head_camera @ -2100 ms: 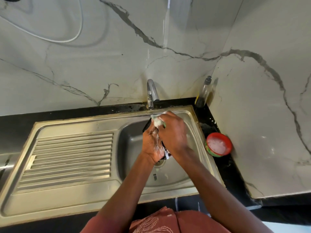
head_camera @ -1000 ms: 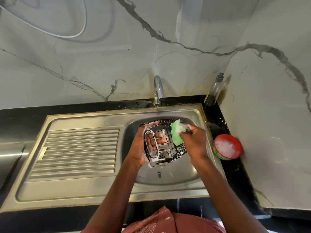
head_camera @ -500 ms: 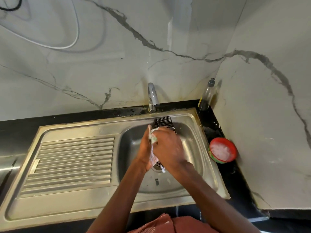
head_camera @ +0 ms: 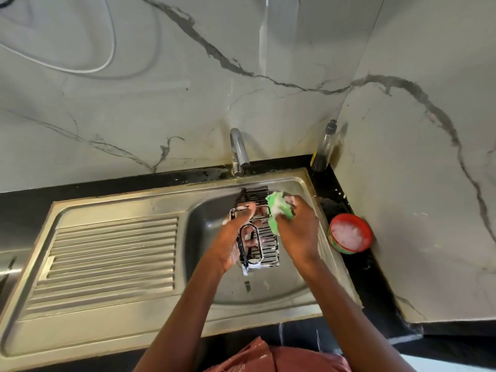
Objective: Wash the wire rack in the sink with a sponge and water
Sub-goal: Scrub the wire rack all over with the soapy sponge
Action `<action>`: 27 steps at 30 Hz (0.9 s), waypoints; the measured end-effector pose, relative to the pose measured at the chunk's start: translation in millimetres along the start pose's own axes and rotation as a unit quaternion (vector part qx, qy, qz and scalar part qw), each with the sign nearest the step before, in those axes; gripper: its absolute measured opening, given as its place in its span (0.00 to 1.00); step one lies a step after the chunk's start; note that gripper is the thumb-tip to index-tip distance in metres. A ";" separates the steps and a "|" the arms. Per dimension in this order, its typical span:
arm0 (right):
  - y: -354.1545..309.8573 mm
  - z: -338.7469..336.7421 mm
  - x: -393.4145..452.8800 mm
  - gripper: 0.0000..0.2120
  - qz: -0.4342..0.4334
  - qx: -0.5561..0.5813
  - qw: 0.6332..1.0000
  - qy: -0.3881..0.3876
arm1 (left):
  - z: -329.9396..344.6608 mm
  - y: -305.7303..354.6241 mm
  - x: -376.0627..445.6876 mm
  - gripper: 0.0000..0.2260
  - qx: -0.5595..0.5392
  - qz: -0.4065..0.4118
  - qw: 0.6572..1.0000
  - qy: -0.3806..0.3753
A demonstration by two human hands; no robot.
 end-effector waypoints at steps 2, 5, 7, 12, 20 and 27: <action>0.9 7.0 2.1 0.18 0.007 0.018 1.000 -0.017 | -4.5 4.4 -2.4 0.19 0.018 0.012 1.000 -0.008; 13.2 18.1 4.8 0.17 0.066 0.104 0.989 -0.085 | -7.9 17.4 -2.4 0.23 0.018 0.028 0.999 -0.019; 21.9 27.3 -1.8 0.13 0.168 0.232 0.946 -0.152 | -5.3 25.0 -2.2 0.24 0.011 0.028 0.998 -0.051; 23.8 35.6 -2.6 0.13 0.245 0.336 0.893 -0.173 | -18.9 18.8 -2.3 0.23 -0.087 0.021 0.994 -0.058; 2.8 41.3 0.8 0.14 0.202 0.312 0.913 -0.168 | -22.4 6.5 -1.5 0.23 -0.150 0.007 0.989 -0.008; 18.6 37.5 -3.4 0.10 0.242 0.323 0.903 -0.145 | -31.4 -3.2 4.5 0.23 -0.004 -0.055 0.998 0.030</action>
Point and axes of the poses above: each hand's wrist, its own x-axis towards the middle knuckle, its own z-axis out of the palm, y = z × x, the point moved 6 cm from there along x, towards the middle knuckle, and after that the axes turned 7 degrees about -x, right-handed, at the moved point
